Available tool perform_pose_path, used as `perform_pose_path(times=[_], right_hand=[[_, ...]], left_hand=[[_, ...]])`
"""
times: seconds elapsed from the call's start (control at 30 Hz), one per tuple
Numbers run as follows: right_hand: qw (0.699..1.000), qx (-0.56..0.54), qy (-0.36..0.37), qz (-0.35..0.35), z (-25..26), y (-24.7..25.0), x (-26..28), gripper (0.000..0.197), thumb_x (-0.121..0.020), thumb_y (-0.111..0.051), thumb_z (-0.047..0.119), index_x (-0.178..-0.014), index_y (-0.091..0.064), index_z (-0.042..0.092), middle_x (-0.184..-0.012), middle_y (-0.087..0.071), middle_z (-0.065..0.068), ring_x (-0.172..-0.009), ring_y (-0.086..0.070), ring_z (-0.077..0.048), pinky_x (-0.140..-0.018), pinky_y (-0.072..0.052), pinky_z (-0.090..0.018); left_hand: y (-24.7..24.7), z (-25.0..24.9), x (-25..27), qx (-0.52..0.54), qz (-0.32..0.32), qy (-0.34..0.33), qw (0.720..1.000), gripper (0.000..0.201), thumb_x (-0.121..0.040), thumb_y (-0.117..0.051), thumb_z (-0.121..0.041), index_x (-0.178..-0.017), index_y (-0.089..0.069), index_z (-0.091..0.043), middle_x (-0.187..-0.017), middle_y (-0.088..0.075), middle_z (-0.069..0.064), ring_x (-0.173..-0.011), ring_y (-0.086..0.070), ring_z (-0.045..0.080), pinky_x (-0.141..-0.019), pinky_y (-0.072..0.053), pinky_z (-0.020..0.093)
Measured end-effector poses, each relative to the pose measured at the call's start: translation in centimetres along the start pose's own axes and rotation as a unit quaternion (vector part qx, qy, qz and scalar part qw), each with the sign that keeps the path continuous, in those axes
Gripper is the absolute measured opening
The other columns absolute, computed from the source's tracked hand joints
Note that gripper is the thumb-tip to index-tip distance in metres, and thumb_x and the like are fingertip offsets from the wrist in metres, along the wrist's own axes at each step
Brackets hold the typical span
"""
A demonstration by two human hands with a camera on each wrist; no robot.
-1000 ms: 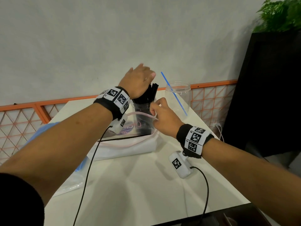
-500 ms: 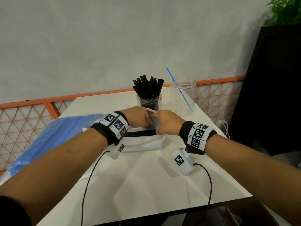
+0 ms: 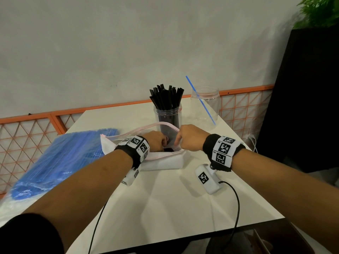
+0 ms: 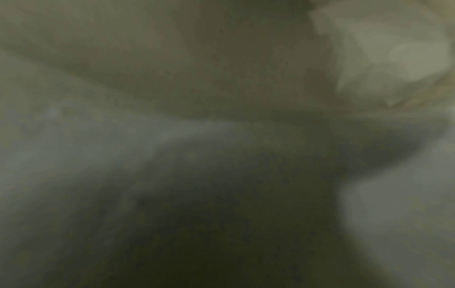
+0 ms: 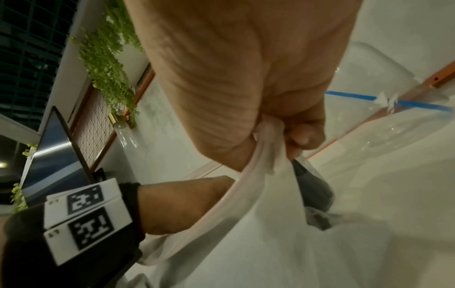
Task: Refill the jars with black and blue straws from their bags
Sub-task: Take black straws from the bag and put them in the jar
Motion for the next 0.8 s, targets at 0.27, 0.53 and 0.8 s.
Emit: perform_pose_path(times=[0.27, 0.53, 0.8], right_hand=[[0.995, 0.095, 0.024, -0.002, 0.4, -0.6, -0.5, 0.017, -0.086, -0.052, 0.012, -0.095, -0.067, 0.013, -0.082, -0.046, -0.002, -0.081, -0.049, -0.024, -0.069, -0.039, -0.029], [0.988, 0.131, 0.029, 0.077, 1.4, -0.7, 0.0, 0.028, -0.095, -0.049, 0.019, -0.112, -0.071, 0.021, -0.103, -0.064, 0.0, -0.093, -0.06, -0.023, -0.086, -0.05, -0.034], [0.993, 0.099, -0.051, 0.028, 0.9, -0.8, -0.1, 0.02, -0.089, -0.053, 0.014, -0.1, -0.065, 0.003, -0.082, -0.057, -0.008, -0.072, -0.054, -0.024, -0.064, -0.043, -0.029]], left_hand=[[-0.8, -0.1, 0.2, -0.024, 0.005, -0.016, 1.0, 0.024, -0.094, -0.06, -0.031, -0.107, -0.061, -0.01, -0.11, -0.065, 0.01, -0.089, -0.054, 0.022, -0.078, -0.04, 0.029], [-1.0, -0.1, 1.1, 0.015, 0.012, -0.053, 0.998, 0.027, -0.098, -0.054, -0.024, -0.118, -0.062, -0.007, -0.12, -0.065, 0.011, -0.11, -0.06, 0.028, -0.101, -0.044, 0.039], [-0.9, 1.0, 2.1, -0.002, 0.029, -0.048, 0.998, 0.033, -0.102, -0.045, -0.032, -0.13, -0.055, -0.016, -0.125, -0.063, 0.01, -0.114, -0.057, 0.027, -0.104, -0.041, 0.038]])
Point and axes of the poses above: each hand's wrist, its own x-axis away from the middle knuckle, its own y-axis out of the back of the hand, z = x × y, the point moved 1 cm from there along -x, towards the middle knuckle
